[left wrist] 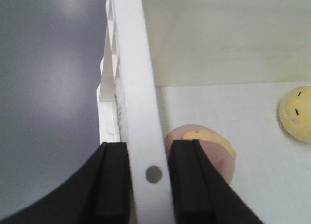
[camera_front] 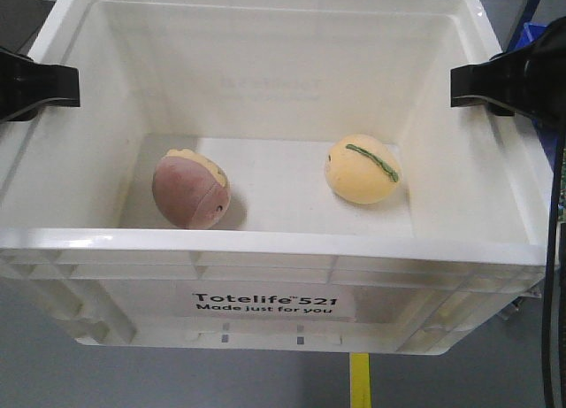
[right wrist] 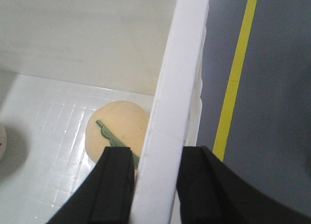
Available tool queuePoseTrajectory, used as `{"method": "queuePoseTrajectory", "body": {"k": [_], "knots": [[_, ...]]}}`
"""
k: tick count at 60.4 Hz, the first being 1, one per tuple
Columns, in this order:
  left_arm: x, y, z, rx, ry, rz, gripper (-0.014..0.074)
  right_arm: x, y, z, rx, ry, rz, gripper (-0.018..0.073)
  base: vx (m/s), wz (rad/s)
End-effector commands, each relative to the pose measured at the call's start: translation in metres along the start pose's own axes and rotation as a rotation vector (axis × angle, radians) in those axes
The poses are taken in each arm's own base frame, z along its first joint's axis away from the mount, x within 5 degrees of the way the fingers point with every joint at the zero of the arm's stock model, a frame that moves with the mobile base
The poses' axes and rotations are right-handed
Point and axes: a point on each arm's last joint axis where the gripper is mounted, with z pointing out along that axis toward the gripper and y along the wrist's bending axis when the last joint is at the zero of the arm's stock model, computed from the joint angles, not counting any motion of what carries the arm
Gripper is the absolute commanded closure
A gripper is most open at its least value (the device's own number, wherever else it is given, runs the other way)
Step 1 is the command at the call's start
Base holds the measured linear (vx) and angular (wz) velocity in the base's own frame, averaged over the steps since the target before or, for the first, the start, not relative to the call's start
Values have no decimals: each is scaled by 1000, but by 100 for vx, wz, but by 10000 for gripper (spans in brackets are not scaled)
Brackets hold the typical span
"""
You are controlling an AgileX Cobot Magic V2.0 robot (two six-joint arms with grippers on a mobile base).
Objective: Place moving items into box and shelve
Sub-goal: 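Keep holding the crate by both rims while the base drives on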
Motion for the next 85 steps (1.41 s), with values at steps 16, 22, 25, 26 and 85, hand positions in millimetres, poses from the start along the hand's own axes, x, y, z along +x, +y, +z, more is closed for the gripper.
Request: {"method": "queuePoseTrajectory", "body": {"k": [16,22,25,26,85], "knots": [[-21,-7,-24,70,-218,6,603,-19,-1,-21,20,-184,-47,564,56,-10],[-21,-7,-24,70,-218,6,603,-19,-1,-21,20,-184,-47,564,55,-10],[-21,-7,-24,70,-218,6,603,-19,-1,-21,20,-181,-47,564,56,-12],[-21,-7,-24,70,-218,6,603,-19,-1,-21,20,-181,-47,564,56,-13],[-21,-7,-23,69,-217,6,603,-18,0,-21,18,-174,-45,564,55,-4]]}}
